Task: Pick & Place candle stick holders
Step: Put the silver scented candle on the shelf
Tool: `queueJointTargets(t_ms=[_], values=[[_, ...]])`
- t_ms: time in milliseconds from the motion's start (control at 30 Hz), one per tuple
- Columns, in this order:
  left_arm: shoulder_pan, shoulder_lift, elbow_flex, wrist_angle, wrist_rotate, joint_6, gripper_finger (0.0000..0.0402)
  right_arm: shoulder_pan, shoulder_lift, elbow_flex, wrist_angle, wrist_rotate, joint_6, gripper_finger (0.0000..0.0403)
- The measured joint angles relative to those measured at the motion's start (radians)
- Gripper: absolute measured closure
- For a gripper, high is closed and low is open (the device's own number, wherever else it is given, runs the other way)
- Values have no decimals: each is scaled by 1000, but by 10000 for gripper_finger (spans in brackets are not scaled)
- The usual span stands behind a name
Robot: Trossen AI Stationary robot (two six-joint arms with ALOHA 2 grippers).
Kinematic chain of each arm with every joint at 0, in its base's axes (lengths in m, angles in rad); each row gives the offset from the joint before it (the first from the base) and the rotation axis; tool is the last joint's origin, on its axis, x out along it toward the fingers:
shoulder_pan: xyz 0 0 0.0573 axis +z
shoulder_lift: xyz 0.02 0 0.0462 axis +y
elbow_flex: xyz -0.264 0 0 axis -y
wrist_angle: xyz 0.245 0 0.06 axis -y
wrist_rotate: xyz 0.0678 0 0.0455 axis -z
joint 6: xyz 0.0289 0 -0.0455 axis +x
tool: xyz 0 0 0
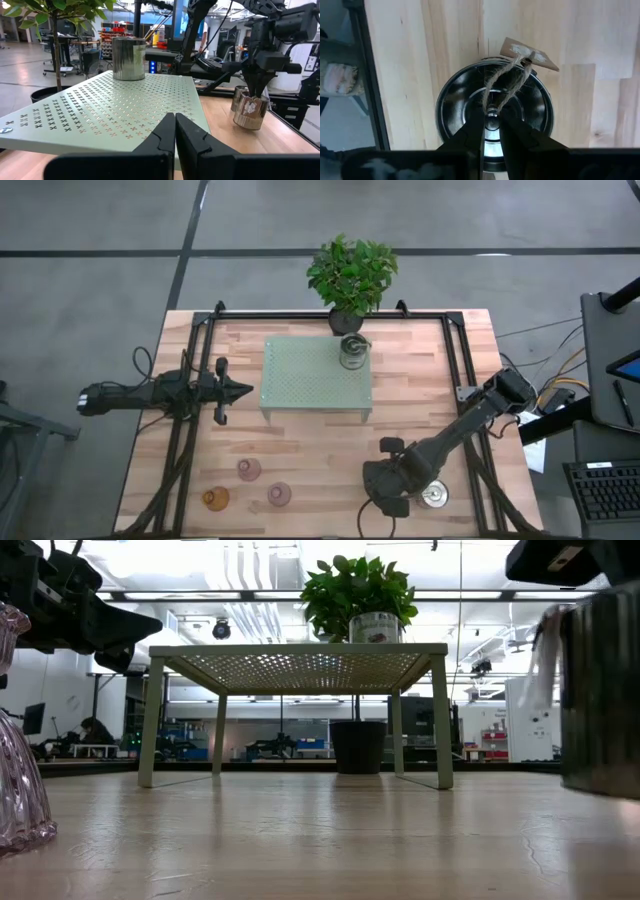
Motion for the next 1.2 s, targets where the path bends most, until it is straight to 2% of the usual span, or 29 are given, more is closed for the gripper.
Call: queueJointTargets(t_ms=[500, 967, 1200], values=[[0, 0, 0, 0, 0, 0, 392, -152, -162, 31, -62, -4, -116, 364], [0, 0, 0, 0, 0, 0, 392, -359, -206, 300, -229, 24, -345, 364], [0, 0, 0, 0, 0, 0, 392, -483, -205, 344, -236, 27, -424, 364]])
